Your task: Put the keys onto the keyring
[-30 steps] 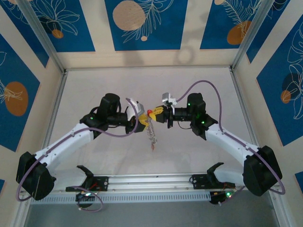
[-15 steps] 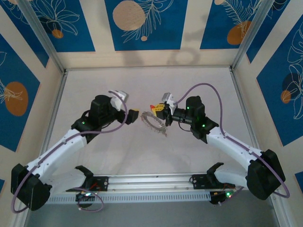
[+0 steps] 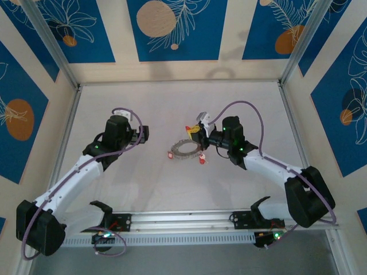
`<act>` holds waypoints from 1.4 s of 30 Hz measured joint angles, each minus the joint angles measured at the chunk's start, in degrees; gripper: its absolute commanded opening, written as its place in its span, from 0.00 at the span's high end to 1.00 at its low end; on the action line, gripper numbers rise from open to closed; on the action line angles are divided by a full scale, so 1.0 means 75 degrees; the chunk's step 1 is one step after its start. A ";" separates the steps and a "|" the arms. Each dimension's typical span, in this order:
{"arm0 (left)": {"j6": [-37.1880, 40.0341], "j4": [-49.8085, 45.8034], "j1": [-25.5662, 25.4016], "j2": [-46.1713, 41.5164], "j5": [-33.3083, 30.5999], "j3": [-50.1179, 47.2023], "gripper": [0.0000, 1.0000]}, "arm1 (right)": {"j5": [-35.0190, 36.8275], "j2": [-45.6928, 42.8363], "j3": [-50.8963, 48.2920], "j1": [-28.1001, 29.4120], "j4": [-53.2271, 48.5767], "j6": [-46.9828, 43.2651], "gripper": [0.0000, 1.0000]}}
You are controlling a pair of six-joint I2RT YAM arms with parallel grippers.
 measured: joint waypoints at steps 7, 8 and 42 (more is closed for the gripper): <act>-0.0044 -0.0015 0.0006 0.0035 0.0064 -0.0003 0.00 | -0.0213 0.0825 0.0052 -0.0490 0.0498 0.0023 1.00; -0.0044 -0.0017 0.0006 0.0041 0.0087 -0.0003 0.00 | -0.0265 0.0953 0.0090 -0.0577 0.0522 0.0026 1.00; -0.0935 0.0047 0.0017 0.0323 0.0586 -0.0892 0.00 | 0.0606 0.4290 0.2276 -0.3736 -0.1008 0.4220 0.90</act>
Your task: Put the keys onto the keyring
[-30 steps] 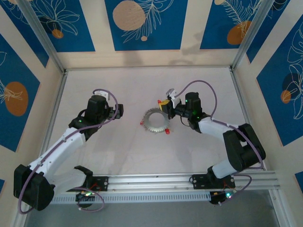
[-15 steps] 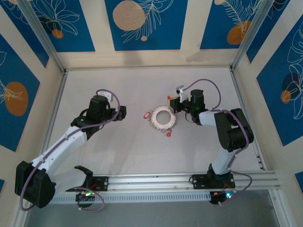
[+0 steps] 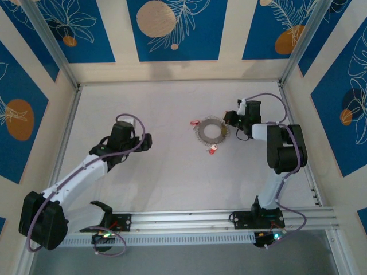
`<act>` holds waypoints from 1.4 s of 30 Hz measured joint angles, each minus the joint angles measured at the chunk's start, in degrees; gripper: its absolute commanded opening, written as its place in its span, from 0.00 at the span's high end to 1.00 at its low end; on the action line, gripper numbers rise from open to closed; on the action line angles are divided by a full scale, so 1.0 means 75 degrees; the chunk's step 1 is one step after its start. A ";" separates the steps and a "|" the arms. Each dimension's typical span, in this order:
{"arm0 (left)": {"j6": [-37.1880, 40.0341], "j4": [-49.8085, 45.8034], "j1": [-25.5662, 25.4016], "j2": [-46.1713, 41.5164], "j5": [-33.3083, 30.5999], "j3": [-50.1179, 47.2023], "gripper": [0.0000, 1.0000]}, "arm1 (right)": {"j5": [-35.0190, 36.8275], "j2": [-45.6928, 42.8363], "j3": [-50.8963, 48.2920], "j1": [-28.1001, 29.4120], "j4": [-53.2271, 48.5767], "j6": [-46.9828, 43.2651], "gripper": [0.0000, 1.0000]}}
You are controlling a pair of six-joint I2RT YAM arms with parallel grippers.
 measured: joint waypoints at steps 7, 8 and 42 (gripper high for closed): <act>-0.0029 0.0047 0.0000 -0.0731 -0.0694 -0.0772 0.00 | 0.0111 0.0073 0.0178 -0.0323 -0.0895 0.0833 0.80; -0.0012 0.0152 0.0000 -0.0740 -0.0766 -0.0772 0.00 | 0.0125 0.0073 0.0187 -0.0391 -0.0935 0.0935 0.80; 0.4645 0.5971 0.0968 0.0609 -0.1279 -0.2760 0.00 | 0.2302 -0.7685 -0.5928 0.0874 0.1443 -0.3133 0.01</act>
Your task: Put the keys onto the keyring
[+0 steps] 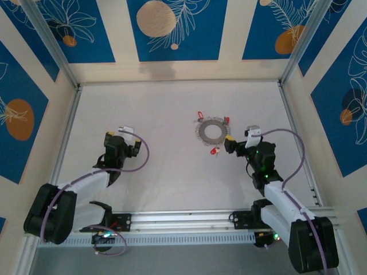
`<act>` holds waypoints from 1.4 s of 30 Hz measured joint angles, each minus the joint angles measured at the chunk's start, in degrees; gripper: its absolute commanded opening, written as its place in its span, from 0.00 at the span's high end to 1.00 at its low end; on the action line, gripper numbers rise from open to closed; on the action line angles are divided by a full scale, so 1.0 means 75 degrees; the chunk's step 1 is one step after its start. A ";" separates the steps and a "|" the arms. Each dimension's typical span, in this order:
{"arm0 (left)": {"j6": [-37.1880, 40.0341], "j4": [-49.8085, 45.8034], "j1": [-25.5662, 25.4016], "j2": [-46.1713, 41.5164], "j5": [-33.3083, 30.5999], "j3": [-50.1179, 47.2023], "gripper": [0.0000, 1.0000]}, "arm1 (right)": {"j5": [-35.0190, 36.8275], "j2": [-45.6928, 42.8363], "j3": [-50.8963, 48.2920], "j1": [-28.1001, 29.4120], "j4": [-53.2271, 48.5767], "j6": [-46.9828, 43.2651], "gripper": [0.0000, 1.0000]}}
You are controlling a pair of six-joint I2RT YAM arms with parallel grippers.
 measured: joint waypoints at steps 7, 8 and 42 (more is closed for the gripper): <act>-0.0350 0.1760 0.0968 0.0871 0.0766 -0.0391 0.00 | 0.0029 0.1696 -0.0533 -0.0187 0.1897 -0.0271 0.01; -0.0353 0.1964 0.1035 0.1029 0.0883 -0.0417 0.00 | 0.0029 0.2022 -0.0533 -0.0248 0.2256 -0.0268 0.01; -0.0755 0.2736 0.1533 0.2602 0.1638 0.0128 0.00 | 0.0286 0.5050 0.1422 -0.0667 0.2975 -0.0122 0.01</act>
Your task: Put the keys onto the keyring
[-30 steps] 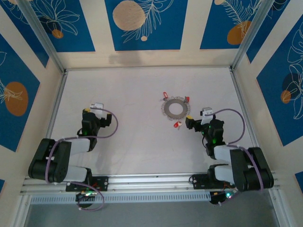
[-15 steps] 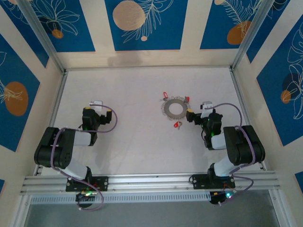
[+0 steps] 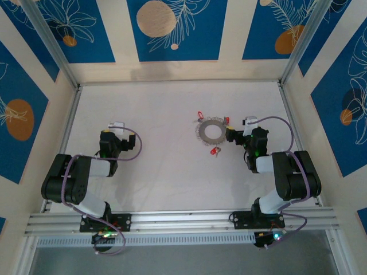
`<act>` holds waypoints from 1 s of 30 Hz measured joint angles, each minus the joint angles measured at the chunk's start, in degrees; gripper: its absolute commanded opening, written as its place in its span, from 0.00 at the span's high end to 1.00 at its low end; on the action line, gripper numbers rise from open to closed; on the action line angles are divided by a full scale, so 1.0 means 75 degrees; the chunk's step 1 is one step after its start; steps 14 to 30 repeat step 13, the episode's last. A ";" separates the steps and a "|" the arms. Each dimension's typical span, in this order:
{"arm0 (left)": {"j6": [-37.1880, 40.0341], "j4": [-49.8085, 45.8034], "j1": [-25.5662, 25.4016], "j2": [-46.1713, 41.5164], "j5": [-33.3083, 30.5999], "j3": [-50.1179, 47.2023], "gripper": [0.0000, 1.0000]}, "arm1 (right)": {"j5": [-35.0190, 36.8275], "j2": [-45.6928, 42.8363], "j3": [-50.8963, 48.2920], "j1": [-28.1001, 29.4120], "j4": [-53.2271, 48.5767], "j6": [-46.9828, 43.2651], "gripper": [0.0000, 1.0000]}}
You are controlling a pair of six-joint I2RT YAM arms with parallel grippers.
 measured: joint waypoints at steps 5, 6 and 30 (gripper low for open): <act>0.0000 0.0000 0.0000 0.0000 0.0035 0.0000 0.00 | -0.0073 0.0000 0.0000 -0.0009 -0.0122 0.0000 0.01; 0.0000 0.0000 0.0000 0.0000 0.0044 0.0000 0.00 | -0.0093 0.0000 0.0000 -0.0020 -0.0154 0.0000 0.01; 0.0000 0.0000 0.0003 0.0000 0.0055 0.0000 0.00 | -0.0227 0.0000 0.0003 -0.0085 -0.0245 0.0000 0.01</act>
